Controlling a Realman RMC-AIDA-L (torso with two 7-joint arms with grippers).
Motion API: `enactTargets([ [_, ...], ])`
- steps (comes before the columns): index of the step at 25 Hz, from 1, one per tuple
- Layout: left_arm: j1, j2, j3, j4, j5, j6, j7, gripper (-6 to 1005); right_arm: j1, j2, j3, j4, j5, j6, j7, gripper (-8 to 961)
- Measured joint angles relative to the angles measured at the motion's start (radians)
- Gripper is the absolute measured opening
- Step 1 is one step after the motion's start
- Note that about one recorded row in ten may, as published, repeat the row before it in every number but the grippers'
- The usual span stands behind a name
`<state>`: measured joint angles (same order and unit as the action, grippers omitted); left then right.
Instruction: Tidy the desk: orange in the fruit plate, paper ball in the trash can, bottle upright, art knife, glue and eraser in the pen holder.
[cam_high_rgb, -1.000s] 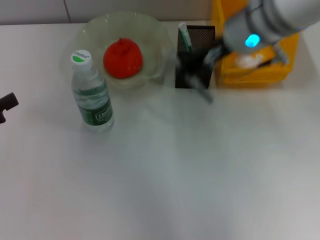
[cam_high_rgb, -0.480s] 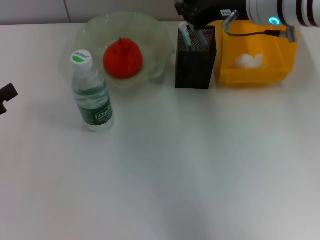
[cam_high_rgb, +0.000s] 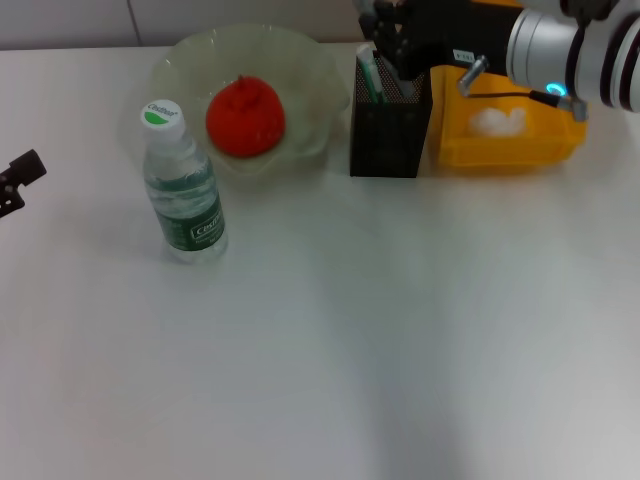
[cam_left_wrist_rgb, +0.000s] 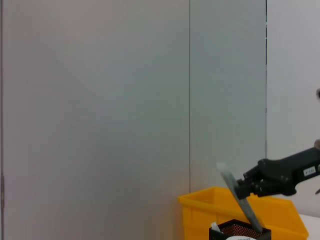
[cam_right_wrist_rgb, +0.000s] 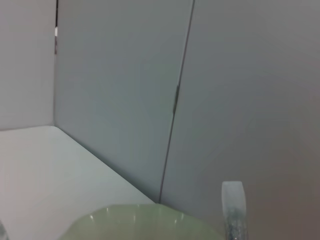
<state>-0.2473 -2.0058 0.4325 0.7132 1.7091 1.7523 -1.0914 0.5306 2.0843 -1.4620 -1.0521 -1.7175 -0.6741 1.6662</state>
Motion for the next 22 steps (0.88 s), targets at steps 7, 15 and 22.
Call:
enactTargets([
  [7,-0.005,0.000,0.000,0.000,0.002,-0.013,-0.008,797,0.008,-0.002,0.007,0.106,0.139,0.027,-0.159,142],
  [15,-0.009,-0.001,0.000,-0.015,-0.001,-0.016,-0.004,797,-0.007,-0.003,0.010,0.163,0.275,0.002,-0.301,228],
  [22,-0.009,0.022,0.012,-0.056,0.003,0.012,-0.008,797,-0.056,-0.004,0.120,0.137,0.281,-0.191,-0.302,345],
])
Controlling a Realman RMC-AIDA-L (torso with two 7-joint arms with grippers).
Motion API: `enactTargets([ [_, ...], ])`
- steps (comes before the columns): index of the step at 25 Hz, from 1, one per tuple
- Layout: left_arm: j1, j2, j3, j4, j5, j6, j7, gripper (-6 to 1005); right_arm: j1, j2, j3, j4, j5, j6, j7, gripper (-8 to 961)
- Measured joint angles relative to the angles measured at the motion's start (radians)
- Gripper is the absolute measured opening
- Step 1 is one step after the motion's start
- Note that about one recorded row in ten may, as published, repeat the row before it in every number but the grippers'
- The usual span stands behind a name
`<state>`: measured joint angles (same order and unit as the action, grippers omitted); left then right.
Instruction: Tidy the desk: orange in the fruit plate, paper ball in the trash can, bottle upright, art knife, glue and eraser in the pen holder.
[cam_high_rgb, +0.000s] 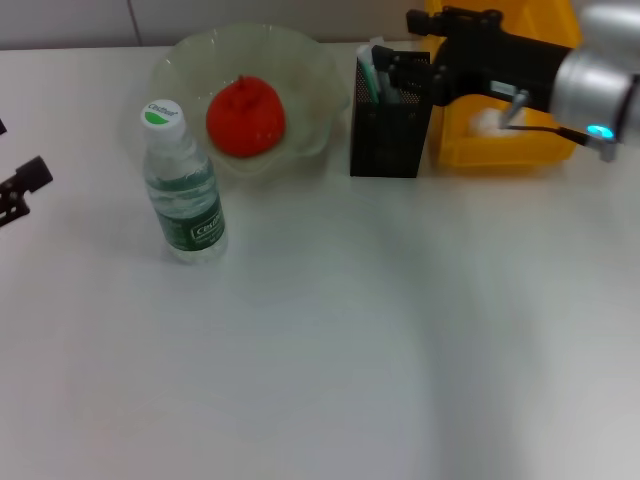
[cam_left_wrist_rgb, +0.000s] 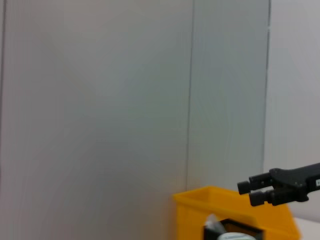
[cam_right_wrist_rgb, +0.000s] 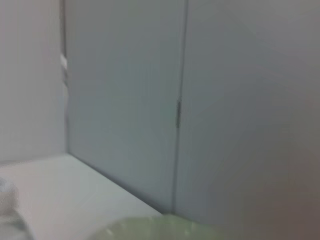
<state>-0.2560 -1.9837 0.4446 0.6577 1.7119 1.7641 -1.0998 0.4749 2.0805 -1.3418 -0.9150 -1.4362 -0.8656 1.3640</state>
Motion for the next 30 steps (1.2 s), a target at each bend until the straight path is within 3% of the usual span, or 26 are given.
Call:
enactTargets([
  [2,0.001,0.011,0.002,-0.008,0.012,0.053,-0.008,797,-0.059,0.000,0.111,-0.037,0.002,-0.221,-0.006,425],
  [3,0.001,0.017,0.003,-0.010,0.024,0.076,-0.015,797,-0.059,0.000,0.111,-0.037,0.002,-0.221,-0.006,465],
  [7,-0.013,0.034,0.051,-0.017,0.104,0.176,-0.072,797,-0.151,-0.004,0.298,-0.044,-0.014,-0.654,-0.110,585],
  [10,-0.016,0.035,0.074,-0.017,0.115,0.188,-0.079,797,-0.175,-0.011,0.345,-0.038,-0.055,-0.767,-0.118,646],
  [11,-0.029,0.017,0.192,-0.014,0.131,0.200,-0.091,797,-0.190,-0.020,0.380,-0.035,-0.124,-0.843,-0.112,666],
  [16,-0.073,-0.009,0.264,-0.025,0.142,0.188,-0.092,797,-0.192,-0.027,0.427,-0.022,-0.320,-0.922,-0.087,666],
  [21,-0.112,-0.027,0.265,-0.026,0.189,0.165,-0.104,797,-0.192,-0.028,0.429,-0.017,-0.413,-0.927,-0.081,666],
  [30,-0.137,-0.025,0.259,-0.033,0.207,0.156,-0.115,797,-0.197,-0.049,0.441,0.021,-0.432,-0.933,-0.098,666],
])
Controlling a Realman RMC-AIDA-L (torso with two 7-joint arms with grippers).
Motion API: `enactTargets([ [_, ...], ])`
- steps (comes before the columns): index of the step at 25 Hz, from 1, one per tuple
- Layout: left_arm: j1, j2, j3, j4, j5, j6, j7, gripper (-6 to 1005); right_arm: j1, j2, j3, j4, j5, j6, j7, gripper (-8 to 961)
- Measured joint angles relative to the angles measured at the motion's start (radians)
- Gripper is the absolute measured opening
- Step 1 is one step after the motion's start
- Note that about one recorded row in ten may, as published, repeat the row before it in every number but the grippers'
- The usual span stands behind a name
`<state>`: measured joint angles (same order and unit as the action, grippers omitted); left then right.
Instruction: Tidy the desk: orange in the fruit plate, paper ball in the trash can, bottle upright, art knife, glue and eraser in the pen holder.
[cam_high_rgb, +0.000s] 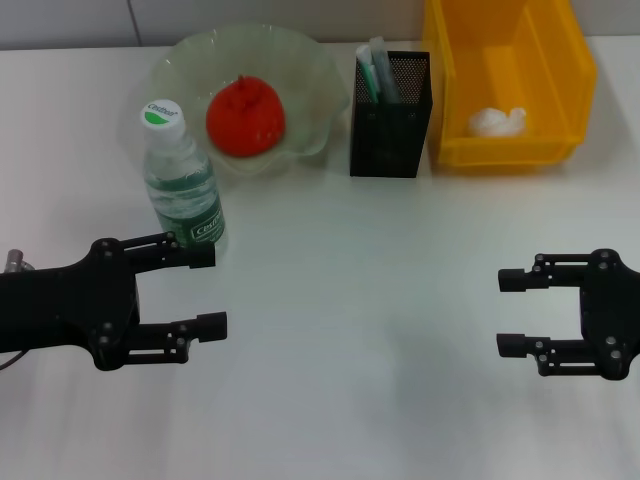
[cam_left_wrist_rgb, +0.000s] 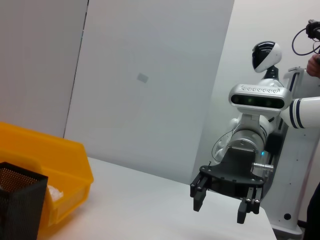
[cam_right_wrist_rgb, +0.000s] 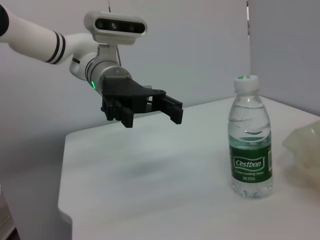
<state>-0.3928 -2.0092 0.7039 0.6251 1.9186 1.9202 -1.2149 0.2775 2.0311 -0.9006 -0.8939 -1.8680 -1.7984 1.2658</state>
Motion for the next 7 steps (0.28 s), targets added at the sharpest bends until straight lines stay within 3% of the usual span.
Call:
enactTargets([
  [7,-0.002,0.002,0.000,-0.001,0.002,-0.004,-0.005,797,0.001,0.000,0.003,0.003,-0.001,0.002,-0.009,666],
])
